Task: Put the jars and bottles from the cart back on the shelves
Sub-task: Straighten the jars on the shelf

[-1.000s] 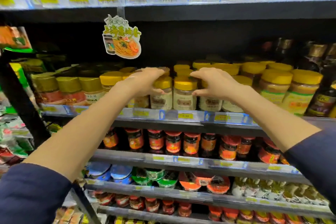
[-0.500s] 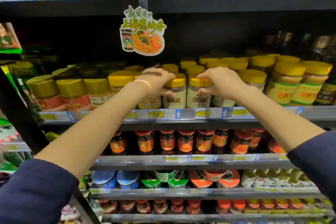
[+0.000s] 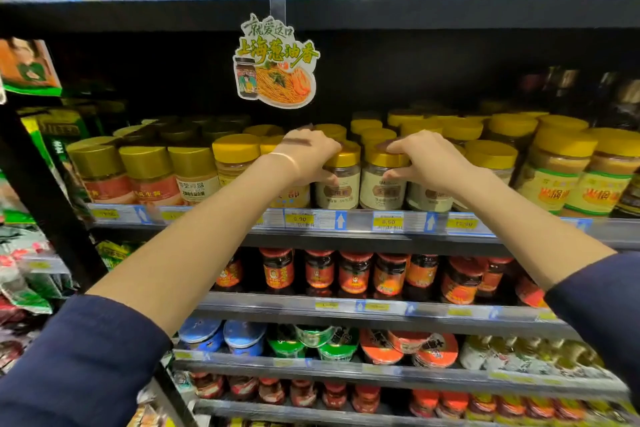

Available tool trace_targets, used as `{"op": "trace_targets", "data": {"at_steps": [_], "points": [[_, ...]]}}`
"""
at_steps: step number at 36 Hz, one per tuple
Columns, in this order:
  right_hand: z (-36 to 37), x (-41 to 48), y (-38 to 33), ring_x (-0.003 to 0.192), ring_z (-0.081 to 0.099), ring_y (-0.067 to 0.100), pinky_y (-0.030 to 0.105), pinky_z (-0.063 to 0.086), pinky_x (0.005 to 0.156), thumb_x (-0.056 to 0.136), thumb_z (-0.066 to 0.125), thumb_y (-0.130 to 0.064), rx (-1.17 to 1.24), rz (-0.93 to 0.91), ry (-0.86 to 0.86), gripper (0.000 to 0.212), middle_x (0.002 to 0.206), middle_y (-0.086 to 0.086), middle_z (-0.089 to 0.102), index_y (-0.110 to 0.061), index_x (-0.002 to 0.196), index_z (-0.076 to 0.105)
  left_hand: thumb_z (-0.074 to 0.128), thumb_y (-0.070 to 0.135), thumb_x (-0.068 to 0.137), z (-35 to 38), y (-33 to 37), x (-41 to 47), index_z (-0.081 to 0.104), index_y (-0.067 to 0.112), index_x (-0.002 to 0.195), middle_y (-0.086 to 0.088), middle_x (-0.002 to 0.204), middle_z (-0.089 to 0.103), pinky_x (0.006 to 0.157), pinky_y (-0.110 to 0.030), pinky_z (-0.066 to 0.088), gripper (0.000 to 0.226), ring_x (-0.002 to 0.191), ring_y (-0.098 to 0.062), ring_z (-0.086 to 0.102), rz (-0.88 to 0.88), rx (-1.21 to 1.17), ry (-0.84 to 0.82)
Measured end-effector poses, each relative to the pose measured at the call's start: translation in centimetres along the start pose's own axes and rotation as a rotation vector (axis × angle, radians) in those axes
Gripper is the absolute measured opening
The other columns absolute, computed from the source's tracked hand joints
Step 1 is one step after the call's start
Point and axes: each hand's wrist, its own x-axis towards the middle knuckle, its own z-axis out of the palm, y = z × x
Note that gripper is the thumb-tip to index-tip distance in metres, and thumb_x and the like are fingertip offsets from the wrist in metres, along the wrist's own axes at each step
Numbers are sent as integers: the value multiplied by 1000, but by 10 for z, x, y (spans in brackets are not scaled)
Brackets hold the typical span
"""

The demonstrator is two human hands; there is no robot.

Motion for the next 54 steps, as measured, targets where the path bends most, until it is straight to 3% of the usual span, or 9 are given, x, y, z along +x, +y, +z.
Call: {"op": "trace_targets", "data": {"at_steps": [3,9,16,25,33,38,45,54], "points": [[0,1,2,121,53,27,39,46,94,82,67,-36,-14,-23,4,57,132,8,58,-15,132,51,57,43,88,2,1,1,45,14,130,-10,122,58,96,-38,42,52,113,-28,54,-9,5,1],[-4,2,4,121,51,26,37,47,88,82,62,-47,-57,-94,-6,65,134,6,55,-20,137,44,57,46,87,6,-12,-3,38,17,136,-5,134,51,114,-40,21,60,126,-26,46,-25,-43,14],[-12,8,-13,126,48,25,39,46,96,81,64,-45,-15,-189,-21,70,139,6,50,-19,140,38,61,47,84,0,-34,-33,24,15,147,-5,153,29,115,-34,20,80,139,-23,30,-47,-67,82],[-6,24,-64,132,40,28,42,43,101,80,66,-43,19,-268,24,80,148,8,37,-21,146,26,69,48,76,6,-89,-81,24,10,146,-7,152,30,112,-31,26,91,140,-21,29,-61,-96,175],[8,29,-110,139,29,29,39,31,110,79,68,-43,-25,-296,71,92,154,11,25,-21,150,13,69,49,75,25,-135,-106,18,15,149,-4,154,25,113,-26,20,95,142,-18,25,51,-115,255],[17,24,-122,134,36,34,40,35,105,77,72,-38,-102,-277,110,93,152,13,30,-19,149,16,69,45,77,40,-153,-103,16,17,149,-6,154,25,113,-28,21,94,141,-21,28,164,-49,285],[34,23,-120,111,55,45,52,46,92,61,84,-31,-107,-267,165,93,130,26,53,-6,139,40,72,41,76,59,-164,-95,13,19,149,-10,153,27,110,-34,30,96,137,-27,32,273,9,254],[45,25,-117,117,53,41,54,42,98,55,88,-26,-98,-237,219,99,129,22,54,-7,140,39,83,36,64,73,-165,-86,24,10,147,-17,141,45,104,-45,41,105,128,-33,45,304,33,338]]}}
